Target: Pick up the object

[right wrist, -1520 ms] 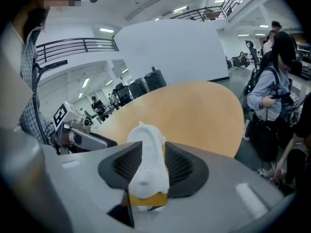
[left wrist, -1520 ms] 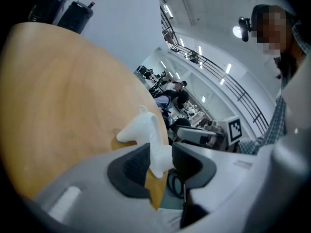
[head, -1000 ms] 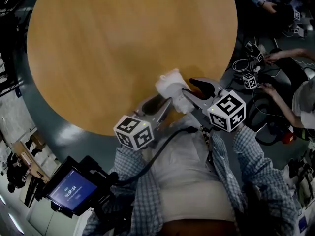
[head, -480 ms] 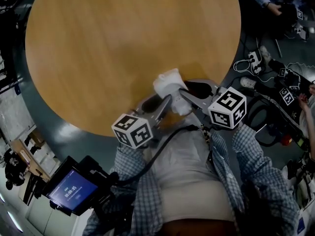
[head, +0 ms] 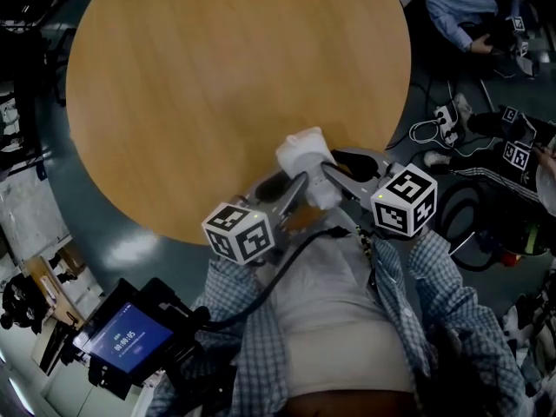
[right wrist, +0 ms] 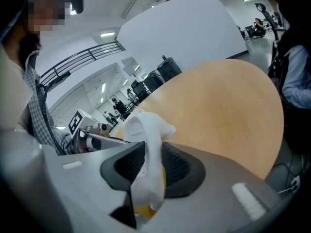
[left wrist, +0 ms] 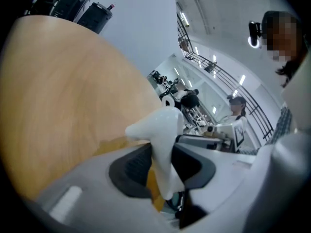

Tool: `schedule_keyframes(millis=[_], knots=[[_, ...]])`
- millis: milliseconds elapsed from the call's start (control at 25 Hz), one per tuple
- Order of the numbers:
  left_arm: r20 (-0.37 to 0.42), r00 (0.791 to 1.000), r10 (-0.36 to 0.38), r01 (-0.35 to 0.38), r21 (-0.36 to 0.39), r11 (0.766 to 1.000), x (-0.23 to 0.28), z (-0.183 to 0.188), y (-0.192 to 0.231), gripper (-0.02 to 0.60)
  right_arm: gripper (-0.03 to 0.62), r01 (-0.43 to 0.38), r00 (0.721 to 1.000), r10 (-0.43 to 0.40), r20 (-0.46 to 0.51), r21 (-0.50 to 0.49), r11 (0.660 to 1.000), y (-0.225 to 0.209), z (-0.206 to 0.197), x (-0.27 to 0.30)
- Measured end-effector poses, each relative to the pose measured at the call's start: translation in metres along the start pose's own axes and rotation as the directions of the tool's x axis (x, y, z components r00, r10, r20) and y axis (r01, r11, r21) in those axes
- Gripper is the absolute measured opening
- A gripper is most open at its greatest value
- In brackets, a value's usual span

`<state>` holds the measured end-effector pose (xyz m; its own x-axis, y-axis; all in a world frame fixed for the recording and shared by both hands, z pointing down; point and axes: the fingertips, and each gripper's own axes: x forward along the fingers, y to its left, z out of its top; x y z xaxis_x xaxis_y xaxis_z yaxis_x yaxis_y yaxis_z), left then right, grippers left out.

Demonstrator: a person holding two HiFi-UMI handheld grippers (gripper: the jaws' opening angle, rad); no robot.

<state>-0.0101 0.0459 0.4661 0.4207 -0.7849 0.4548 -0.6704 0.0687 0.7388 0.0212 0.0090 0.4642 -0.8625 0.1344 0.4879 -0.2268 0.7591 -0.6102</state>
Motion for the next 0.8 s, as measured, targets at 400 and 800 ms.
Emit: schedule_keyframes(millis=[400,800], knots=[[-0.002,1.000,-0.026,0.026,0.104,0.994,-0.041,0.031,-0.017,0.126,0.115,0.051,0.995,-0.048,0.085,-0.032,0.998,0.044,0.030,-0.002],[-0.008,0.997,-0.073,0.074,0.169,0.983,-0.050,0.044,-0.024,0.126,0.115,0.094,0.988,-0.085,0.126,-0.068,0.993,0.056,0.043,-0.005]])
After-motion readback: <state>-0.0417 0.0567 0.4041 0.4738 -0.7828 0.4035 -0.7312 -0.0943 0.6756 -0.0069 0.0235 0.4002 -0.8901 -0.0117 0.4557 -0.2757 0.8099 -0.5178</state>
